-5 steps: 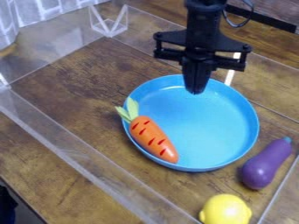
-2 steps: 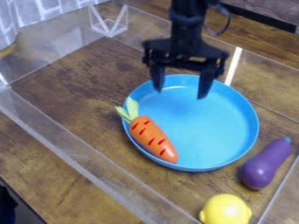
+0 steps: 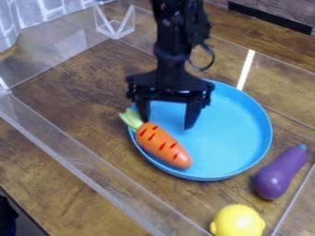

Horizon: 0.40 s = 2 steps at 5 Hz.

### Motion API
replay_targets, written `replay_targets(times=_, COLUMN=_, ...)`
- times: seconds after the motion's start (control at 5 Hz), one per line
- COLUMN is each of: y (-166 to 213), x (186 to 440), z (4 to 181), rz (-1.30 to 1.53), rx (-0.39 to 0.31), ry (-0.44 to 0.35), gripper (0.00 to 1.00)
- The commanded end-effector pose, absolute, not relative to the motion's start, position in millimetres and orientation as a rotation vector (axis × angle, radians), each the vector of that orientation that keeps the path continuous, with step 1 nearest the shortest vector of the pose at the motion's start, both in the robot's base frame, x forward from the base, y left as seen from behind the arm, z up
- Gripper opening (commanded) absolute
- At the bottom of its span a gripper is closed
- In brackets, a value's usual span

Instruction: Put the carrot on the blue tray

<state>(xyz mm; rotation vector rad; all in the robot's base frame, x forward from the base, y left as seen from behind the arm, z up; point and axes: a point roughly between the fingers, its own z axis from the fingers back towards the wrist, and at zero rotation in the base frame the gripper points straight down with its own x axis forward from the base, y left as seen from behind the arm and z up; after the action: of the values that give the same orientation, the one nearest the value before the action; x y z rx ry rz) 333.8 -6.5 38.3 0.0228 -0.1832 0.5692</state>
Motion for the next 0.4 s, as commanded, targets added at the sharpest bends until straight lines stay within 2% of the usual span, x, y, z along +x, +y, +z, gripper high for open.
replay_targets(times=0.0, y=-4.8, x=333.6, z=41.8, rz=0.647, rx=0.002, ry=-0.252, gripper=1.0)
replay_targets(times=0.2, y=-9.2, x=345.4, z=30.6, rz=0.672, rx=0.0, ry=-0.25, gripper=1.0)
